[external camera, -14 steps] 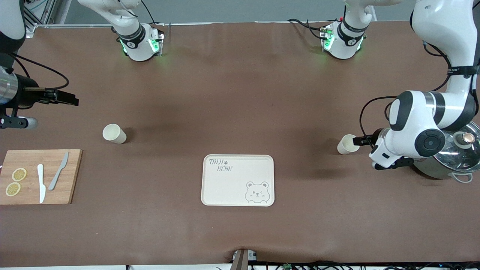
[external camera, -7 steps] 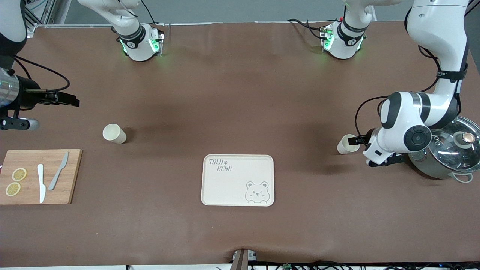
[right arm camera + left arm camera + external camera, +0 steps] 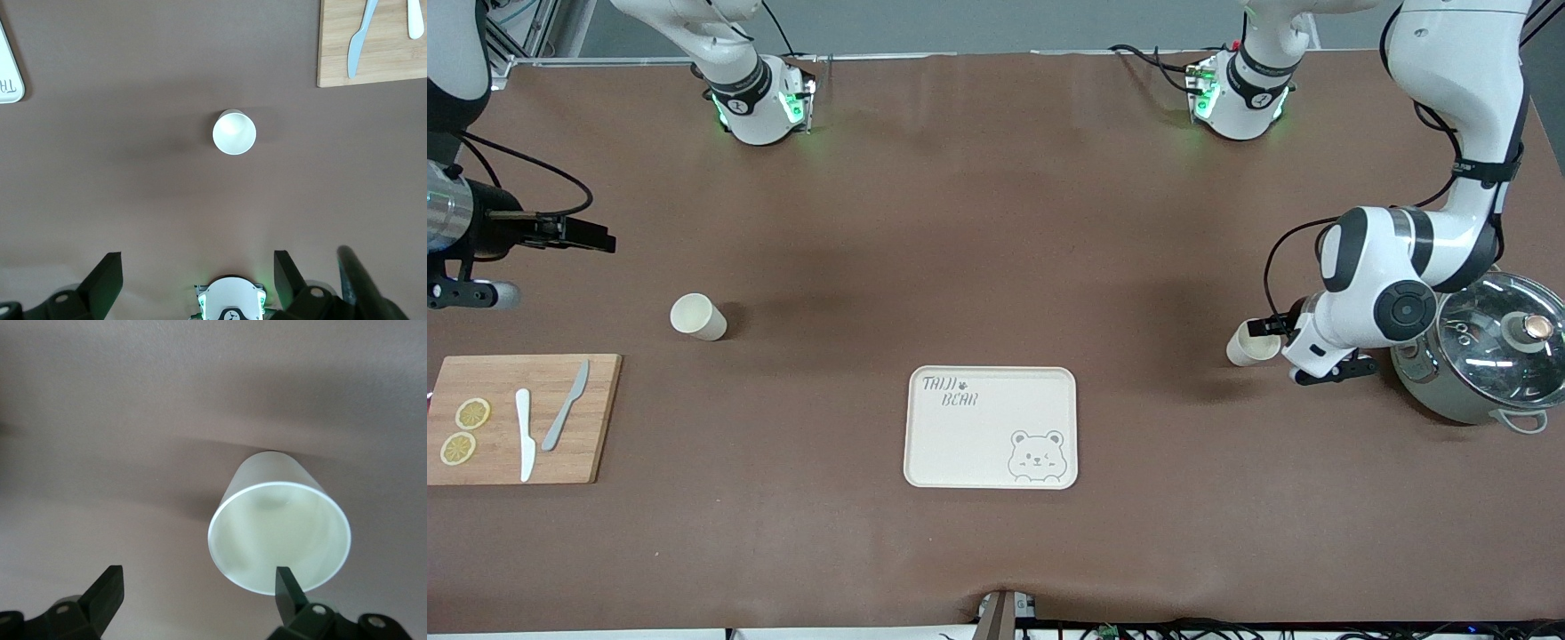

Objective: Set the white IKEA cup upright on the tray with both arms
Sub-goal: 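Lower the left gripper around the white cup and close it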

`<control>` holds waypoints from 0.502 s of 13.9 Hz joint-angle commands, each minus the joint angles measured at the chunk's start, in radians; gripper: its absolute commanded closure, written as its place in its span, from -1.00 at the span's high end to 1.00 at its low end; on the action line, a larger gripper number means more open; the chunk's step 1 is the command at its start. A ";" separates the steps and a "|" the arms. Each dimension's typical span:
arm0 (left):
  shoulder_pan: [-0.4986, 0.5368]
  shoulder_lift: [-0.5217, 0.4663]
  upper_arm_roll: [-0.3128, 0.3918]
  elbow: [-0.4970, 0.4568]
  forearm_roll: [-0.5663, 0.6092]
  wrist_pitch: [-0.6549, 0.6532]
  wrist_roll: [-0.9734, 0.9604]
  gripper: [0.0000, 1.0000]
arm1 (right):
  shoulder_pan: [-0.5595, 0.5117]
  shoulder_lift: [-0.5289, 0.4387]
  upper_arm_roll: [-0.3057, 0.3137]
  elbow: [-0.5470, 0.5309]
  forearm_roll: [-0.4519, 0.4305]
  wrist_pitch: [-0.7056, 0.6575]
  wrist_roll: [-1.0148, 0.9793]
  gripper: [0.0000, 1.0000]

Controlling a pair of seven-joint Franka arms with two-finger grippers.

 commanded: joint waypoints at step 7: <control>0.005 -0.004 -0.002 -0.045 -0.016 0.098 -0.011 1.00 | -0.021 0.012 0.009 0.004 0.011 -0.027 -0.003 1.00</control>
